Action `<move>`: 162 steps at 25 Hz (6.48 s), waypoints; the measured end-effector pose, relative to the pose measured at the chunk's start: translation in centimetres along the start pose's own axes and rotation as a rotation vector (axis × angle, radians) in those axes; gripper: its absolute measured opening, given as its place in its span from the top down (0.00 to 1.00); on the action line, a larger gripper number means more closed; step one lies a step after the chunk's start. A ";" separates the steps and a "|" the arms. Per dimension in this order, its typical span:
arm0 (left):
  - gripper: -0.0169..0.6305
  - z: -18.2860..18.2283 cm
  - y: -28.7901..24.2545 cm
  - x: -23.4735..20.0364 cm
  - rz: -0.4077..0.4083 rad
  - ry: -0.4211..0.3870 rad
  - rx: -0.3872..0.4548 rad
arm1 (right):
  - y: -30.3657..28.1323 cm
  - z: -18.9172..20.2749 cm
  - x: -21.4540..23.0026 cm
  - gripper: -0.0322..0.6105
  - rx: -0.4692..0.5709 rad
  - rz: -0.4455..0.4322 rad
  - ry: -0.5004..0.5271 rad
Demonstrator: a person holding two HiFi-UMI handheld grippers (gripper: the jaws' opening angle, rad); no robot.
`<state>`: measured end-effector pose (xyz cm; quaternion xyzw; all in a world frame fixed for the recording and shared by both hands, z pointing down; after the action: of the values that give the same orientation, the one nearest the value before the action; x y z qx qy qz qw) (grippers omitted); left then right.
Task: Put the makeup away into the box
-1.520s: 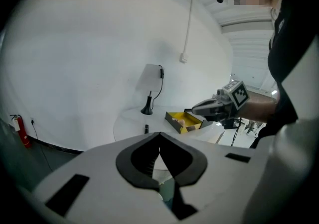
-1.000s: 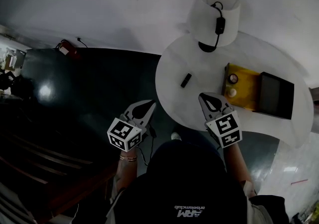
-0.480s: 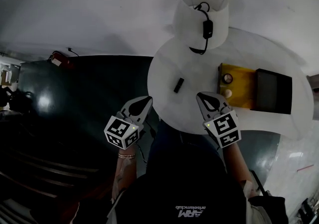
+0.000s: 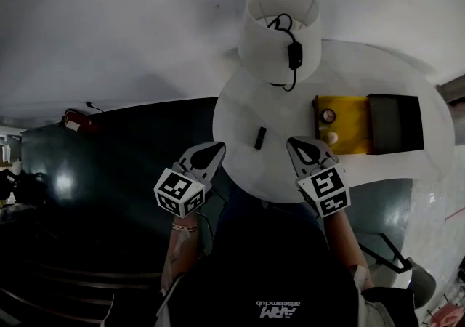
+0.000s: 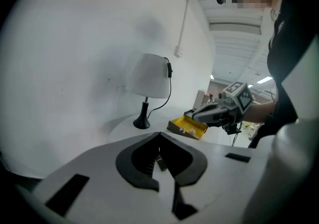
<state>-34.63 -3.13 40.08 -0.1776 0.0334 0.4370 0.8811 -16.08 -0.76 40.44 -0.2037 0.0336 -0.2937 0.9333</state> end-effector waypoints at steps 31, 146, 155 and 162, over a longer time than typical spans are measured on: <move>0.95 1.2 -4.5 -12.3 0.415 -0.054 -0.200 | -10.2 4.2 -4.1 0.92 -0.165 0.346 -0.296; 0.95 2.9 -5.1 12.1 0.318 -0.038 -0.059 | 10.3 7.3 2.9 0.79 -0.043 0.274 -0.209; 0.95 3.6 -2.9 12.1 0.323 -0.073 -0.010 | 11.3 7.2 -0.2 0.79 0.005 0.307 -0.181; 0.95 4.5 -2.2 12.1 0.322 -0.083 0.002 | 12.1 6.7 -1.5 0.79 0.037 0.324 -0.180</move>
<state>-25.94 6.36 42.33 -0.1510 0.0253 0.5794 0.8005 -9.60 11.51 41.63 -0.2037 -0.0231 -0.1207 0.9713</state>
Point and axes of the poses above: the fingertips, and each gripper's own axes: y backward along the fingers, x to its right, z out of its underside, the point moved 3 cm from there along y, backward along the fingers, and after that the axes turned 9 degrees about x, right-handed, at the moved point
